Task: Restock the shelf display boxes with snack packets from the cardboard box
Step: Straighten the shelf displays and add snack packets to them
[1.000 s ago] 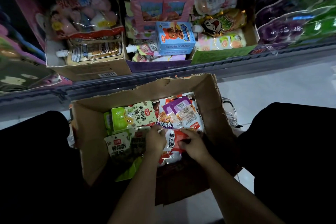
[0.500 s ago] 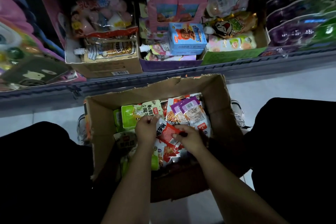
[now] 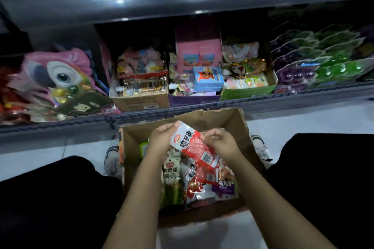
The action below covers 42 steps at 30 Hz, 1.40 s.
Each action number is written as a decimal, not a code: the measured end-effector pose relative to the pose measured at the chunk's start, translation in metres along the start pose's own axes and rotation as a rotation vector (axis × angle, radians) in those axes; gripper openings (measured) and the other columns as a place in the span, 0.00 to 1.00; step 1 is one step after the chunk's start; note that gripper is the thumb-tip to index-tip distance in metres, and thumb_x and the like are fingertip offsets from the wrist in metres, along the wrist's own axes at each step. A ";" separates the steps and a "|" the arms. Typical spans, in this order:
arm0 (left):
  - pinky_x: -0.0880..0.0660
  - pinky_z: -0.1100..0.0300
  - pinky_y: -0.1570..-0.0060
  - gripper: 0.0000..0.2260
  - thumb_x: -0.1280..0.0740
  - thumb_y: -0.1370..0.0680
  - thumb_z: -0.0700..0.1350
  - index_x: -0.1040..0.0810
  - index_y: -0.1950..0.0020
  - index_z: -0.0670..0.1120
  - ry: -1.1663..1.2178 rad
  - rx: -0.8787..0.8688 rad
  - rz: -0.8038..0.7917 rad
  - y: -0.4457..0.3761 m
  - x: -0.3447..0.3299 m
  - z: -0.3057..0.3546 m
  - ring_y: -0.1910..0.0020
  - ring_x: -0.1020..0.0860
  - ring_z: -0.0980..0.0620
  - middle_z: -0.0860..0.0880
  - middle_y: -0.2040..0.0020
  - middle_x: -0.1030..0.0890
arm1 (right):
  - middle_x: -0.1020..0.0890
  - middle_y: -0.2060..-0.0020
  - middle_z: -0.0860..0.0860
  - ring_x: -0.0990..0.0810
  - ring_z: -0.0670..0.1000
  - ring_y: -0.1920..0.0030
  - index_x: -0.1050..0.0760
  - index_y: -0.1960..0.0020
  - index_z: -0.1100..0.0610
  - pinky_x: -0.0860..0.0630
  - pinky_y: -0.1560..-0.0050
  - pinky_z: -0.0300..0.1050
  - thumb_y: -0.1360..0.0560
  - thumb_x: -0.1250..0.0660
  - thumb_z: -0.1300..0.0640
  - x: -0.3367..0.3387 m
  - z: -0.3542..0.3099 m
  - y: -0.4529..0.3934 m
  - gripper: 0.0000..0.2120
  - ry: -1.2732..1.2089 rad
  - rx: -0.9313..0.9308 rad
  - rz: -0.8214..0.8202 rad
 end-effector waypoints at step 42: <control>0.24 0.64 0.72 0.16 0.24 0.36 0.40 0.25 0.53 0.40 -0.437 -0.696 -0.105 0.188 -0.026 0.403 0.65 0.20 0.51 0.43 0.58 0.16 | 0.19 0.44 0.60 0.21 0.60 0.42 0.28 0.38 0.61 0.25 0.41 0.57 0.30 0.36 0.43 -0.020 -0.348 0.082 0.28 -0.512 0.312 -0.659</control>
Point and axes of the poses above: each hand's wrist, its own y-axis away from the middle knuckle, its own x-axis out of the back of the hand, z = x × y, the point moved 10 cm from there along -y, towards the middle knuckle
